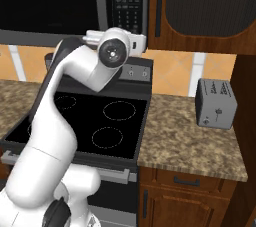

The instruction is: Open the microwave, place the bowl with waffle inside the microwave, then close the microwave door and turn it on.

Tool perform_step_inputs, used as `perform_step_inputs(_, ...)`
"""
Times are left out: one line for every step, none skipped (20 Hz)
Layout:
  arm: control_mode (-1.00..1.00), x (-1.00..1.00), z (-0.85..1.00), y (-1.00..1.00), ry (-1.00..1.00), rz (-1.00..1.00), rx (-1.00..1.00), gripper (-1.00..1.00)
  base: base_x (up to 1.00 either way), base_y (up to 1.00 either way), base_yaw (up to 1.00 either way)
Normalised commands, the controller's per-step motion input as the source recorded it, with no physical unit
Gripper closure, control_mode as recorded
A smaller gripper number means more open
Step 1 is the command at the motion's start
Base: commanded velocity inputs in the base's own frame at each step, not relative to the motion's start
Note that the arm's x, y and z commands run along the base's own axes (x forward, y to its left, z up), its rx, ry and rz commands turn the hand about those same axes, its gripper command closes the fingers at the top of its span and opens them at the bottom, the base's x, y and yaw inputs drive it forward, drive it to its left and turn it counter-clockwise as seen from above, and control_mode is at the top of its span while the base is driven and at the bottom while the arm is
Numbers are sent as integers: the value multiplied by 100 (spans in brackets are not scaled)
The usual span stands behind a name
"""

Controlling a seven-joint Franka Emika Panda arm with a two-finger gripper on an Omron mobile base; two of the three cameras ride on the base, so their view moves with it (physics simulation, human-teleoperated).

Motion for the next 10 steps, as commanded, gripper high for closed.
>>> perform_step_inputs(-100,46,-4,-2,5,0,0,100,0,0,0)
perform_step_inputs(-100,46,-4,-2,3,0,0,100,0,0,0)
perform_step_inputs(-100,49,-5,0,2,0,0,100,0,0,0)
perform_step_inputs(-100,49,-4,0,1,0,0,100,0,0,0)
perform_step_inputs(-100,37,0,0,0,0,0,100,0,0,0)
perform_step_inputs(-100,29,0,0,0,0,0,100,0,0,0)
perform_step_inputs(-100,31,0,0,0,0,0,100,0,0,0)
perform_step_inputs(-100,36,0,0,0,0,0,100,0,0,0)
perform_step_inputs(-100,36,0,0,0,0,0,100,0,0,0)
perform_step_inputs(-100,37,0,0,0,0,0,100,0,0,0)
